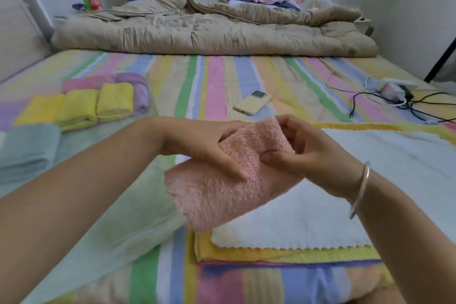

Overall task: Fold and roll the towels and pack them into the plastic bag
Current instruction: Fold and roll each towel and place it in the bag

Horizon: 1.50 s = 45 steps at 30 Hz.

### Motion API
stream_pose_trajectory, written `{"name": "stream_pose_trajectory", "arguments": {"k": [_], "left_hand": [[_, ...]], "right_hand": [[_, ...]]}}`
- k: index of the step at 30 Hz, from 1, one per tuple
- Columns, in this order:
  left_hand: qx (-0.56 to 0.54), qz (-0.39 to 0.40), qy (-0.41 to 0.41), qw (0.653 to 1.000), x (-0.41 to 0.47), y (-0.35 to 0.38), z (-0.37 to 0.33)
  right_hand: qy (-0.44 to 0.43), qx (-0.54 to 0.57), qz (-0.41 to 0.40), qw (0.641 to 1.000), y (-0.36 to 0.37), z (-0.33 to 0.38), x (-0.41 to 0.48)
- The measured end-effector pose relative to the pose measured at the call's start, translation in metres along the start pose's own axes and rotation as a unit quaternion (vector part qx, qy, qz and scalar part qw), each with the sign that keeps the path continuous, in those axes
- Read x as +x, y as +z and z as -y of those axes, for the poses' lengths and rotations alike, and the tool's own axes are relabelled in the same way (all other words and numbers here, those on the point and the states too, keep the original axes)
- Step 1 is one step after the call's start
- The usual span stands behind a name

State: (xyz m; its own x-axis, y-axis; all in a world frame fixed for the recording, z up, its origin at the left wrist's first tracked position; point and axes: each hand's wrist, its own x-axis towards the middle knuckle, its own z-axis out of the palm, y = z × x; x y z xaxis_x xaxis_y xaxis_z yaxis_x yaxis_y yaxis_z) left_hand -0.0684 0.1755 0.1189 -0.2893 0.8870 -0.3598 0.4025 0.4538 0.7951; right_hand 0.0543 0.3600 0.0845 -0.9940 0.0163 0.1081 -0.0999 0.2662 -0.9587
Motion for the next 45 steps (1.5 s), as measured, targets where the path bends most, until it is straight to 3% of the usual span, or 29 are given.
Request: {"name": "stream_pose_trajectory", "arguments": {"k": [2,5,11,13,15,17,19,22,24,26,32,37,42,44,45], "left_hand": [[-0.038,-0.013,-0.005,0.999,-0.029,0.011,0.003],[-0.101,-0.106,-0.024,0.989,-0.073,0.036,0.027],[-0.202,-0.294,-0.059,0.932,-0.165,0.104,0.078],[-0.238,-0.345,-0.065,0.906,-0.193,0.120,0.091],[-0.230,-0.389,-0.072,0.889,-0.220,0.133,0.102],[-0.177,-0.417,-0.077,0.888,-0.245,0.144,0.113],[-0.134,-0.423,-0.068,0.894,-0.267,0.153,0.120],[-0.128,-0.396,-0.052,0.908,-0.288,0.162,0.120],[-0.129,-0.381,-0.057,0.914,-0.295,0.163,0.120],[-0.136,-0.378,-0.066,0.913,-0.297,0.163,0.122],[-0.153,-0.311,-0.089,0.934,-0.290,0.168,0.136],[-0.175,-0.309,-0.093,0.930,-0.286,0.174,0.143],[-0.196,-0.320,-0.093,0.922,-0.278,0.178,0.145],[-0.205,-0.319,-0.088,0.921,-0.273,0.177,0.144],[-0.212,-0.318,-0.082,0.920,-0.270,0.175,0.142]], "right_hand": [[-0.013,0.025,0.045,0.999,0.011,0.014,-0.002],[-0.016,0.029,0.079,0.996,0.035,0.022,0.002],[-0.006,-0.026,0.183,0.983,0.122,0.018,0.012],[-0.029,-0.043,0.155,0.987,0.153,0.010,0.014],[-0.125,-0.129,0.102,0.978,0.176,-0.001,0.015],[-0.256,-0.282,0.106,0.919,0.191,-0.016,0.015],[-0.331,-0.405,0.132,0.842,0.200,-0.031,0.014],[-0.356,-0.520,0.134,0.765,0.207,-0.045,0.016],[-0.362,-0.545,0.133,0.744,0.208,-0.050,0.019],[-0.370,-0.543,0.131,0.742,0.208,-0.054,0.022],[-0.363,-0.480,0.132,0.787,0.207,-0.048,0.020],[-0.353,-0.536,0.150,0.752,0.206,-0.055,0.024],[-0.403,-0.551,0.095,0.725,0.223,-0.062,0.033],[-0.387,-0.542,0.071,0.743,0.225,-0.057,0.033],[-0.352,-0.513,0.039,0.782,0.225,-0.049,0.031]]}}
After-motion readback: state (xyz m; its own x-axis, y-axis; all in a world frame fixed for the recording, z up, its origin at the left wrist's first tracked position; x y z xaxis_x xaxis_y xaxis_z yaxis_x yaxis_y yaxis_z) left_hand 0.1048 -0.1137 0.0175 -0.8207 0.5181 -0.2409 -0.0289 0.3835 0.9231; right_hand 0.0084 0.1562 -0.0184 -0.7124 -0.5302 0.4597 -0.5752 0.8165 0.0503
